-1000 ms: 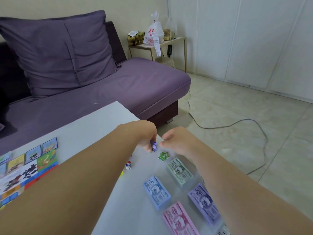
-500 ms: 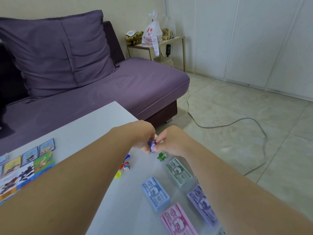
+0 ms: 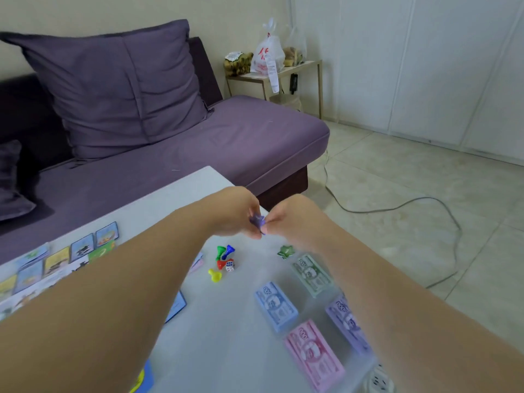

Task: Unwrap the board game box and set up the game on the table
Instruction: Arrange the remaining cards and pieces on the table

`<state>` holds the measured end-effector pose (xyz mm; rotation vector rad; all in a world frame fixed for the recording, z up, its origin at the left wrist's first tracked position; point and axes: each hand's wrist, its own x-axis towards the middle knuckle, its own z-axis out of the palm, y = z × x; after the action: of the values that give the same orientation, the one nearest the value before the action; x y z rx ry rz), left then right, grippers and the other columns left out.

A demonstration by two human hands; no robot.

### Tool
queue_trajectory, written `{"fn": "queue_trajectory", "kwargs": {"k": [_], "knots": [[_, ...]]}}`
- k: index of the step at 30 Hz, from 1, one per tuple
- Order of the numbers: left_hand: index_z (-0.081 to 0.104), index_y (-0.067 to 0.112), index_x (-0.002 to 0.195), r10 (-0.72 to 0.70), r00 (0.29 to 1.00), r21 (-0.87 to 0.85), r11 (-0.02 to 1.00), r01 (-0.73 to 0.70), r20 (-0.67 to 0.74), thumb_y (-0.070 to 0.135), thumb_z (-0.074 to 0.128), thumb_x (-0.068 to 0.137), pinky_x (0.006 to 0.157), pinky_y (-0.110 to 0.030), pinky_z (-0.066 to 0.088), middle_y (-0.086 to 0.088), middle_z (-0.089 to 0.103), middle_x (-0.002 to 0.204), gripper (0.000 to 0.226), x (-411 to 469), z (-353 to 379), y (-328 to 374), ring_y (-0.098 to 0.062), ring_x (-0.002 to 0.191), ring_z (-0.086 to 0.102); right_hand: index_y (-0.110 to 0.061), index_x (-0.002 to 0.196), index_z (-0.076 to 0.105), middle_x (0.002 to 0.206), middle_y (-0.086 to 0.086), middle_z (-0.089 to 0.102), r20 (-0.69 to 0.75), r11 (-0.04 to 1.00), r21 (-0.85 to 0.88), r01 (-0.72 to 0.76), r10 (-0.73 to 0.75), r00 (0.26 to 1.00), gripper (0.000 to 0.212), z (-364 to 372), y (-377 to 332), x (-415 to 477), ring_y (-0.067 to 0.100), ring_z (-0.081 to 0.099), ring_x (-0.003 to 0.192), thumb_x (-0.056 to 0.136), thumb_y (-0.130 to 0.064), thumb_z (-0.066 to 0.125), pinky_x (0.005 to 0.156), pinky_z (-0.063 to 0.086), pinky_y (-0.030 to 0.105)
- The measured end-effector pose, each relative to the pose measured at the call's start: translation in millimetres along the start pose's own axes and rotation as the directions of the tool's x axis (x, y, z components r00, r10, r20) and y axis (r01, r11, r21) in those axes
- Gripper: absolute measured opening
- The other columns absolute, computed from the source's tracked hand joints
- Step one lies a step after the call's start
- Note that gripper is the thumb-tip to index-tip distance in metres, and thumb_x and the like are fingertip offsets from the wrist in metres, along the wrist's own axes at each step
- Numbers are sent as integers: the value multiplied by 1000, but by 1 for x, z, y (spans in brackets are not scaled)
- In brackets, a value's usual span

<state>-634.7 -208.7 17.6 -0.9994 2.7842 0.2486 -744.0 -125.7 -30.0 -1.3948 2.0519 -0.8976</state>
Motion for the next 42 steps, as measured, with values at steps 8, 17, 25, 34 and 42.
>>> {"fn": "queue_trajectory", "kwargs": {"k": [8,17,25,34,42], "knots": [[63,25,92,-199,971,-407,904,130,-130,29,80,72,49,-4,40,8,70,80,27,-114,-23,-18,7,58,61,-6,92,75,75,12,71,38,938,218,269,-283,958,14,5,-68,-58,23,69,68,86,-11,62,71,57,41],[66,22,92,-360,925,-573,787,229,-124,36,80,64,71,-24,55,5,72,79,34,-271,-22,-27,-8,73,69,-28,97,68,65,-3,68,245,851,406,334,-453,857,24,46,-146,-149,10,64,59,88,-7,63,70,57,32],[63,6,108,-433,900,-963,222,153,43,6,67,83,78,-21,54,-15,69,106,26,-381,17,-40,-15,90,66,-17,98,69,76,4,70,469,835,511,204,-470,748,17,90,-195,-213,11,62,62,87,-5,63,65,54,20],[59,-7,116,-544,818,-593,-727,-346,190,41,36,99,88,-38,50,-19,65,103,56,-424,80,-26,-26,87,65,-31,85,71,84,-5,74,554,857,269,439,-510,658,18,144,-216,-248,6,69,79,85,-13,68,82,54,26],[57,-7,93,-628,724,-307,-775,-552,285,14,35,102,49,-26,56,-18,67,75,32,-423,111,-32,-21,56,68,-26,109,70,75,-18,65,521,778,66,624,-561,644,25,184,-212,-255,-8,56,81,85,-19,69,71,36,1]]}}
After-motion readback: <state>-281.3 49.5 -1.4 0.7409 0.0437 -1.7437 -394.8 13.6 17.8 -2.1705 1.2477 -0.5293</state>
